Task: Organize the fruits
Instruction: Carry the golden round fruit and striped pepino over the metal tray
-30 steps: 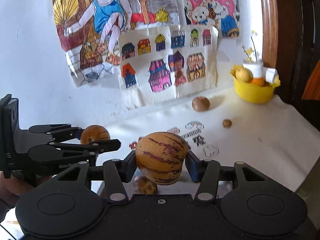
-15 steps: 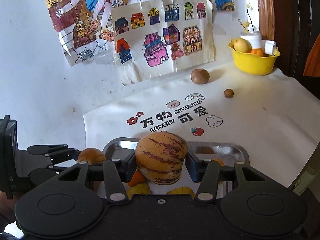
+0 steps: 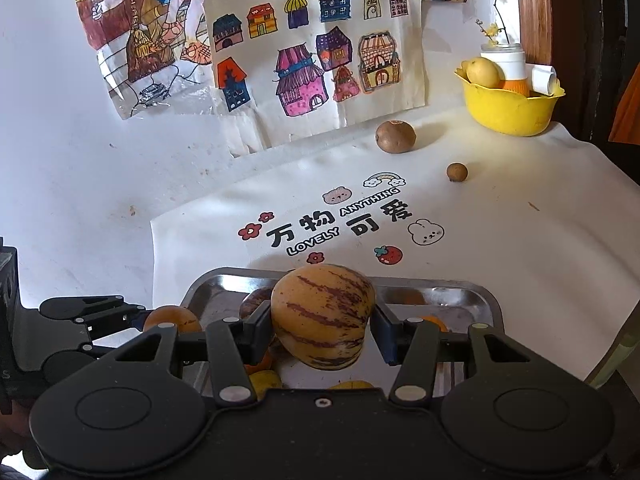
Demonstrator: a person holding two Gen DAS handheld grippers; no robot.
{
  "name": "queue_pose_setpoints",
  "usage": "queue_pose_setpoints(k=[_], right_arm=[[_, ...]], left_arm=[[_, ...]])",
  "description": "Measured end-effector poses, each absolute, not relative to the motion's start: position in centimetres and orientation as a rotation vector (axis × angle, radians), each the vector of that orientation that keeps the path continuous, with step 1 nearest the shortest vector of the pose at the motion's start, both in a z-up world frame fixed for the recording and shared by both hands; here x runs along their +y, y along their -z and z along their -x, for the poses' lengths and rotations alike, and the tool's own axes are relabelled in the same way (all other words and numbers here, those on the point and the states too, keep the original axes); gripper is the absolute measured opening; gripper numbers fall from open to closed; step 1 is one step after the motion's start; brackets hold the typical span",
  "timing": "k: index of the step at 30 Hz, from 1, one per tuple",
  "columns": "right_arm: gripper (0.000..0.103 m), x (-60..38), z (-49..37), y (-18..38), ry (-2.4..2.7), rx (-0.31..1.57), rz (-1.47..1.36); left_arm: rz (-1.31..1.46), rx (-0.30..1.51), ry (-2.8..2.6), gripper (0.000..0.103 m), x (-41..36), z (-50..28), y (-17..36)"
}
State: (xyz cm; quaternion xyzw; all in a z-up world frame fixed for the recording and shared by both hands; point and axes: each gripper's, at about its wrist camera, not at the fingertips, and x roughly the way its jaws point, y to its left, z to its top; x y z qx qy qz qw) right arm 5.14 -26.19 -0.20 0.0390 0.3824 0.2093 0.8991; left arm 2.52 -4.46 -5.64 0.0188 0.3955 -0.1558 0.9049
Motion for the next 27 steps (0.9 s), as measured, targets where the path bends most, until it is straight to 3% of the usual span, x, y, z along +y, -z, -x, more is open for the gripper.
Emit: queue_pose_setpoints(k=[27], right_arm=[[0.054,-24.6,-10.0,5.9,-0.403,0.933,0.007]], left_arm=[[-0.054,0.854,0.312,0.052,-5.0,-4.2,7.6]])
